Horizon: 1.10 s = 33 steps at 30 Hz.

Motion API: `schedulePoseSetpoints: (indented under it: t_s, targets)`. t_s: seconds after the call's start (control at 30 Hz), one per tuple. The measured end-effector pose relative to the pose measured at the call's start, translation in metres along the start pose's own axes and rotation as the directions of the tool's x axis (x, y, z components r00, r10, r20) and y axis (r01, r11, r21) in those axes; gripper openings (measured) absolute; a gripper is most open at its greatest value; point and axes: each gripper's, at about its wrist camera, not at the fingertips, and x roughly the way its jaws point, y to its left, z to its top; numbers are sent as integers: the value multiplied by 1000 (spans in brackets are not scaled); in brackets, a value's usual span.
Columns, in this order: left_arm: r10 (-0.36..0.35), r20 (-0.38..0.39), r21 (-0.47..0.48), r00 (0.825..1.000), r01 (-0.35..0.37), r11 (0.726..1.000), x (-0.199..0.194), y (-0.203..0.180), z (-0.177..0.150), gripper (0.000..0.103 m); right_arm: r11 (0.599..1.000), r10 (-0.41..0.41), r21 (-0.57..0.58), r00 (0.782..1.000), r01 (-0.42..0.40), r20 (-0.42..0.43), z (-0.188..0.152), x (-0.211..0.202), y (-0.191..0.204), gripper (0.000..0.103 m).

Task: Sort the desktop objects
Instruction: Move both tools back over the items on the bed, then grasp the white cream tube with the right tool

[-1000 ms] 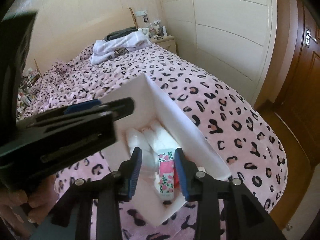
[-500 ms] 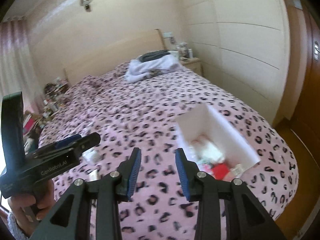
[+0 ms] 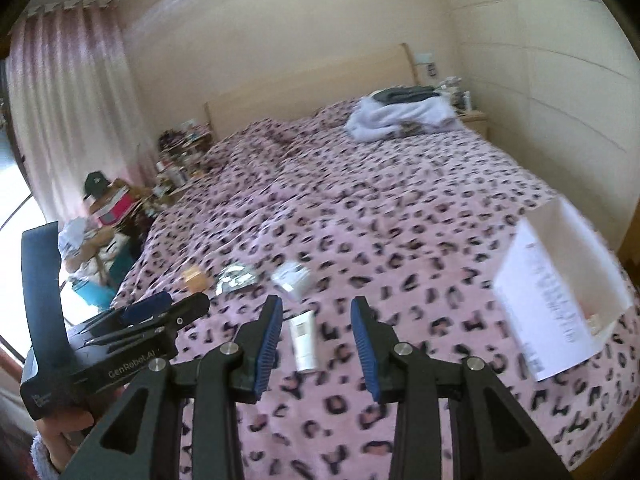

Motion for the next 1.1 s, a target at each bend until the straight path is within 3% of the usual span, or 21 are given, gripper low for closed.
schedulePoseSetpoints:
  t_s: [0.3, 0.4, 0.77, 1.1]
  targets:
    - [94, -20, -64, 995, -95, 993, -5, 57, -39, 65, 997, 80, 15, 990, -79, -118, -44, 54, 45, 36]
    - [122, -22, -75, 992, -124, 990, -3, 70, -51, 70, 996, 86, 9, 984, -85, -158, -60, 69, 52, 36]
    - [148, -101, -99, 984, -158, 983, 36, 104, -86, 77, 998, -2, -62, 963, -15, -268, -104, 127, 66, 36]
    - [155, -134, -124, 979, -172, 977, 67, 122, -88, 77, 999, -19, -44, 951, 6, -310, -109, 157, 54, 36]
